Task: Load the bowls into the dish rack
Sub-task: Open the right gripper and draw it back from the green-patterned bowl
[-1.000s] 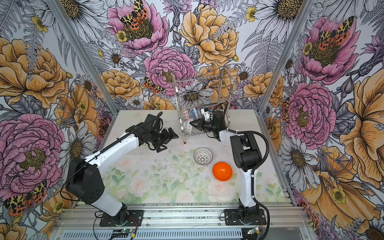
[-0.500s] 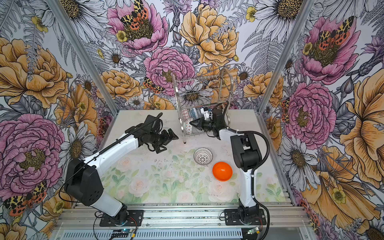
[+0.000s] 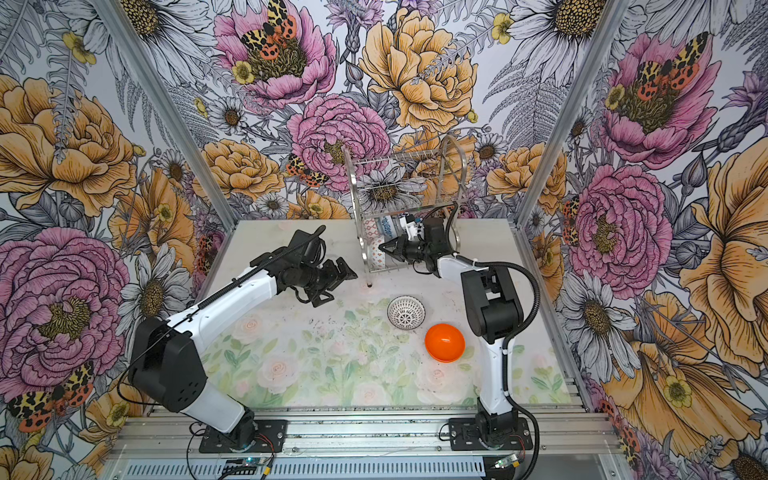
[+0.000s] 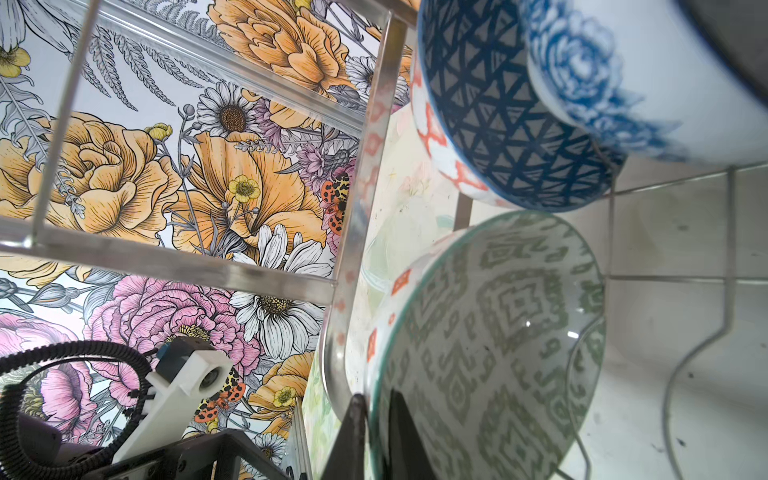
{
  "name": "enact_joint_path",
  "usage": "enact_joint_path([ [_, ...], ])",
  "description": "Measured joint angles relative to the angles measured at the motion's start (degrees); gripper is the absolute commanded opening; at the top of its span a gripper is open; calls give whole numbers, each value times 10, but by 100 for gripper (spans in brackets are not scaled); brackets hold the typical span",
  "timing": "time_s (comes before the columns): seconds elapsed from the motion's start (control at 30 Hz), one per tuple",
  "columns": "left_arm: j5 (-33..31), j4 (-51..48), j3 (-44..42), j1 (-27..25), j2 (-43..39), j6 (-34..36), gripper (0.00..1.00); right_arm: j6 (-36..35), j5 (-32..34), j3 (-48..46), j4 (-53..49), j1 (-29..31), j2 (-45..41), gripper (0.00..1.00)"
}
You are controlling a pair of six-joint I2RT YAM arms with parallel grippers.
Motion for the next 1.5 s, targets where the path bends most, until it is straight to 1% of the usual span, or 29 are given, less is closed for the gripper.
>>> enact_joint_path([
  [0.2,0,0,0,-2,0,0,99,-10,0,7,-20,5,0,16],
  [0.37,0,0,0,-3,0,0,98,-12,0,7,-29,8,0,20],
  [0.73,0,0,-5,-3,-11,0,99,4,7,7,-52,13,0,34],
  [0.87,-2,0,-5,-7,-12,0,99,13,11,4,-55,13,-4,40],
  [1.13,-6,0,-12,-13,-20,0,99,28,25,-31,-52,12,-40,50],
  [1.5,-10,0,-18,-28,-23,0,98,28,32,-85,-53,1,-100,63],
])
